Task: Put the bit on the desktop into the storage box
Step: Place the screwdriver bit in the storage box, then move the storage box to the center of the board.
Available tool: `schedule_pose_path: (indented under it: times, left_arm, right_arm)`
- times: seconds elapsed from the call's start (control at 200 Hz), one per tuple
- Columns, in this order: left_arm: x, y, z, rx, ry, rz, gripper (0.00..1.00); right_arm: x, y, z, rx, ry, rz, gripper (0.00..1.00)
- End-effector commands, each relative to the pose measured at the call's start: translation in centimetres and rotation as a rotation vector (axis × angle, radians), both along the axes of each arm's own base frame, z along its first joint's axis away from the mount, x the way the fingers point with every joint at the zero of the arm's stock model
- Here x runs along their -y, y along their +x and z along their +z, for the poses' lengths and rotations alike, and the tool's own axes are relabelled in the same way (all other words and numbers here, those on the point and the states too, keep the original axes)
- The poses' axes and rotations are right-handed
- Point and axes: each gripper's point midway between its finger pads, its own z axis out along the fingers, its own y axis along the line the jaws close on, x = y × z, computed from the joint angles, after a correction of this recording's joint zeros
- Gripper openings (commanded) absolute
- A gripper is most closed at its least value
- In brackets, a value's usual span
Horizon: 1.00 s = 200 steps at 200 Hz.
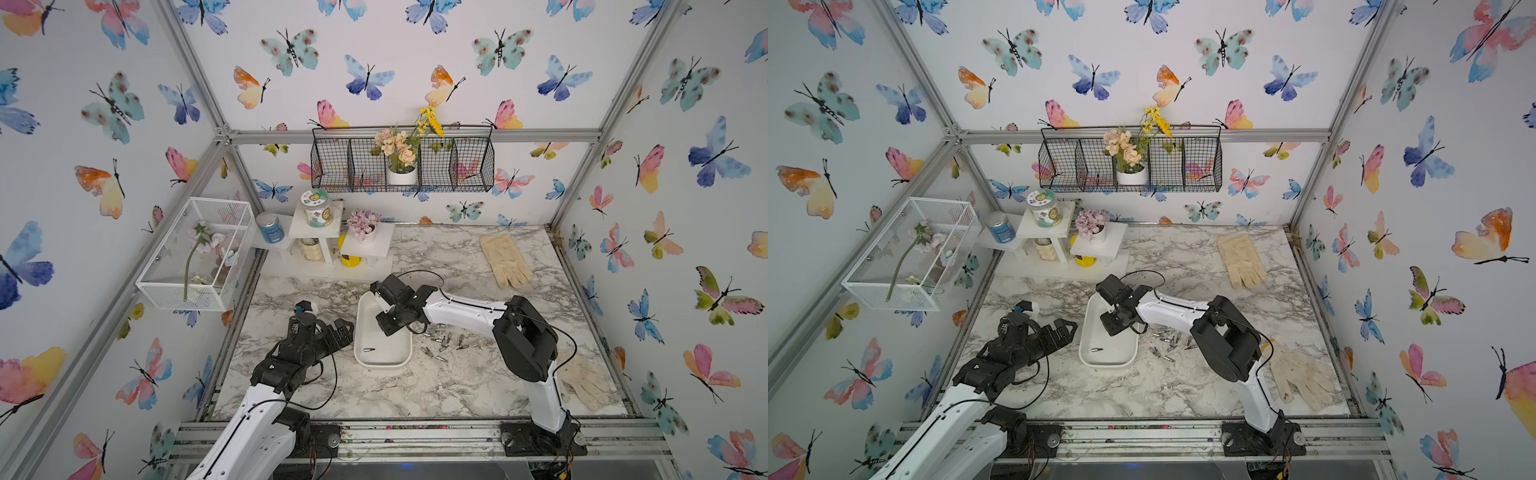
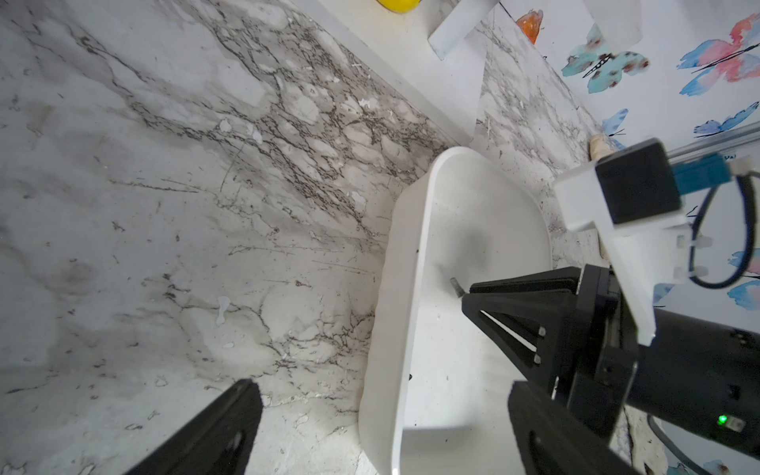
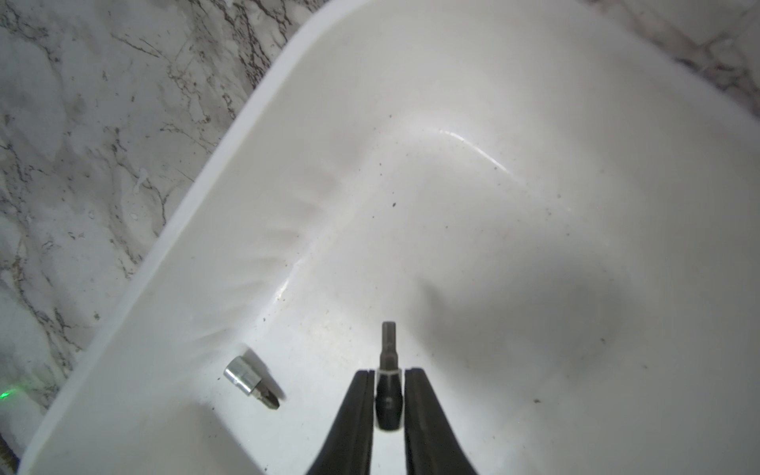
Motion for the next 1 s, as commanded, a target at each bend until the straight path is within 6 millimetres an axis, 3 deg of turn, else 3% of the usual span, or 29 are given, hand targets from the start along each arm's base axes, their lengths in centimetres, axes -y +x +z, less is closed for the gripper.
schedule_pose_path:
  times: [0.0, 0.175, 0.33, 0.571, 0.846, 0.996]
  left_arm:
    - [-0.1, -0.1, -0.4, -0.003, 0.002, 0.0, 0.99]
    - [0.0, -0.1, -0.3, 0.001, -0.004, -0.009, 0.99]
    - [1.1, 0.0, -0.2, 0.003, -0.034, -0.061, 0.99]
    - [3.2, -0.2, -0.7, -0.035, -0.079, -0.175, 0.99]
    - [3.4, -0.5, -0.9, -0.046, -0.092, -0.187, 0.99]
    - [3.2, -0.5, -1.0, -0.053, -0.074, -0.185, 0.99]
  right_arm:
    - [-1.0, -0.1, 0.0, 0.001, 0.014, 0.023, 0.25]
    - [-1.2, 0.2, 0.9, 0.016, 0.023, 0.017, 0.3]
    - [-0.6, 0.9, 3.8, 0.078, 0.034, -0.009, 0.32]
    - [2.5, 2.3, 7.6, 0.187, -0.006, -0.091, 0.39]
    - [6.5, 5.7, 7.1, 0.242, -0.092, -0.11, 0.43]
    - [7.0, 6.7, 5.9, 0.232, -0.091, -0.04, 0.45]
